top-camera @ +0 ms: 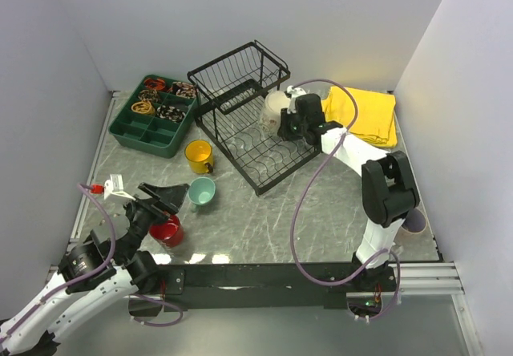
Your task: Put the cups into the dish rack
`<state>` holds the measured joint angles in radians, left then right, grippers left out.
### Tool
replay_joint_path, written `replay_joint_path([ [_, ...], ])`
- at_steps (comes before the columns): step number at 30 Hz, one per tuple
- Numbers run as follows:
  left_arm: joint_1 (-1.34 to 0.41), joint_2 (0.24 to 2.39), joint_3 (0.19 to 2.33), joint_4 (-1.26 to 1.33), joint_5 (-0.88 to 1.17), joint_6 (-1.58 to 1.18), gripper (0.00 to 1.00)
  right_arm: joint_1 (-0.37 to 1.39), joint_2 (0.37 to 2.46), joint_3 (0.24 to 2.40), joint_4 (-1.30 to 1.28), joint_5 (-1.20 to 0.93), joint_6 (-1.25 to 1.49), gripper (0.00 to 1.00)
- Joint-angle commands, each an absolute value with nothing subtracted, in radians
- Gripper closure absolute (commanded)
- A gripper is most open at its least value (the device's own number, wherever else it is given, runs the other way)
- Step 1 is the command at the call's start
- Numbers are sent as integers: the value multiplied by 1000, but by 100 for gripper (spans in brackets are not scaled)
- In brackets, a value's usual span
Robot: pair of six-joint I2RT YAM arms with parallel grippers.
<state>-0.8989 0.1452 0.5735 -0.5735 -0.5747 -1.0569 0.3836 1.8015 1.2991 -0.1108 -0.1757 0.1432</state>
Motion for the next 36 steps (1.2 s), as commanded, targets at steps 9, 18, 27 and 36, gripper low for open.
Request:
replay_joint_path([
  [9,-899,152,620,-587,-611,-1055,4,453,1907,1457,198,37,11,100],
  [18,-899,155,615,-578,-615,-1057,4,451,1977,1517,173,86,-23,99],
  [27,-899,164,629,-581,-614,-1052,4,453,2019,1532,121,94,-80,73],
  [36,-897,147,615,-568,-598,-1058,4,436,1964,1486,94,77,-98,51],
])
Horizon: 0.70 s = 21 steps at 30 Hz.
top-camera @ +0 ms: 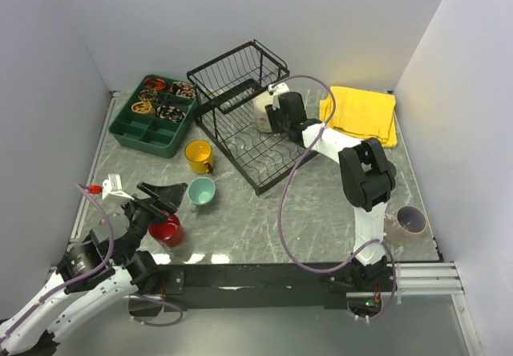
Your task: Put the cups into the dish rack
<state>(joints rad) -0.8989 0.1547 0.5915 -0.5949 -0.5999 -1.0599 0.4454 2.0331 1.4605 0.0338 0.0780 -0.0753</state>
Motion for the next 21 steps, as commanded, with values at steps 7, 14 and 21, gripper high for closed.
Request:
replay_joint_path([
  [7,-899,141,630,-589,-589,-1060,4,420,1778,1390,45,-109,-133,31],
  [14,-899,120,620,-575,-577,-1065,4,405,1707,1371,-87,-337,-273,24],
  [21,-897,104,614,-583,-574,-1071,4,400,1871,1526,-382,-425,-492,92],
])
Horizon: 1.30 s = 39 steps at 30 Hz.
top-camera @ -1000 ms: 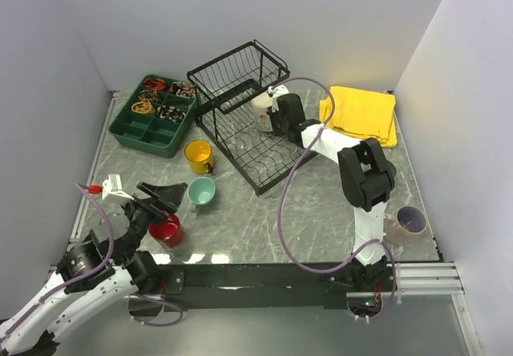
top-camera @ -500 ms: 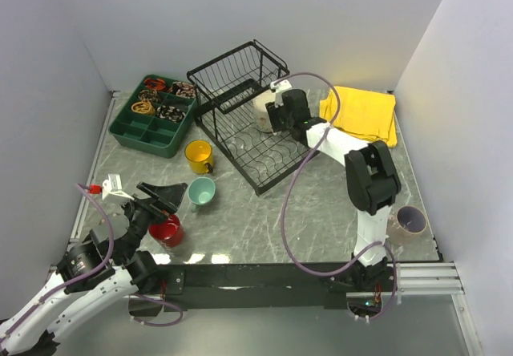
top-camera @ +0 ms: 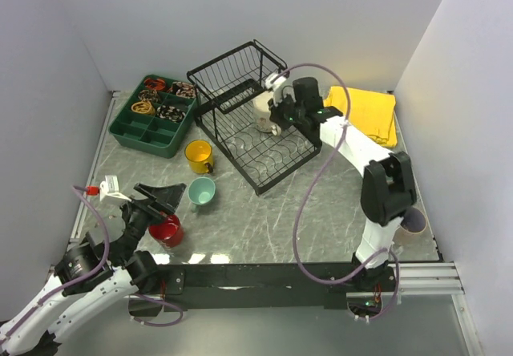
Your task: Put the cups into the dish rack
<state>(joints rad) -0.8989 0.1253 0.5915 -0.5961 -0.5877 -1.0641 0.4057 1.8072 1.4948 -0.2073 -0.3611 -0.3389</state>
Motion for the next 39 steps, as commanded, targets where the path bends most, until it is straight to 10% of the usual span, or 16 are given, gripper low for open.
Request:
replay_joint_path([
  [1,-899,101,611,-581,-574,-1071,4,399,1873,1511,-371,-417,-502,90],
  [26,-899,117,572,-561,-595,-1068,4,492,2109,1577,168,210,-678,89],
  [39,-899,141,566,-540,-581,-1062,4,468,1803,1270,223,-136,-559,86],
])
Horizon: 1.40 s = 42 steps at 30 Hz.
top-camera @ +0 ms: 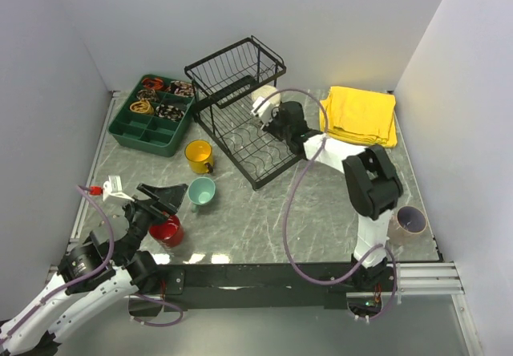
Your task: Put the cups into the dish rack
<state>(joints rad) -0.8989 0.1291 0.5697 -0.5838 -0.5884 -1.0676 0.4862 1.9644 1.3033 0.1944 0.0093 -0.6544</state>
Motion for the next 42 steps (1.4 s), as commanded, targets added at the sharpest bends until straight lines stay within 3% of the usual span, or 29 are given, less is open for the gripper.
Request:
replay_joint_path([
  [1,-899,140,568,-541,-580,-1060,4,463,1789,1261,216,-138,-530,86],
  [7,-899,137,574,-543,-580,-1058,4,405,1785,1307,71,-111,-241,84],
  [9,-899,141,574,-534,-577,-1057,4,384,1805,1351,8,-115,-130,78],
  [13,-899,152,580,-532,-572,-1055,4,342,1876,1422,-89,-181,-2,75],
  [26,-899,167,568,-512,-574,-1055,4,305,2068,1641,-228,-218,21,69],
  [42,-899,224,574,-496,-583,-1046,4,304,2203,1868,-213,-304,144,71],
])
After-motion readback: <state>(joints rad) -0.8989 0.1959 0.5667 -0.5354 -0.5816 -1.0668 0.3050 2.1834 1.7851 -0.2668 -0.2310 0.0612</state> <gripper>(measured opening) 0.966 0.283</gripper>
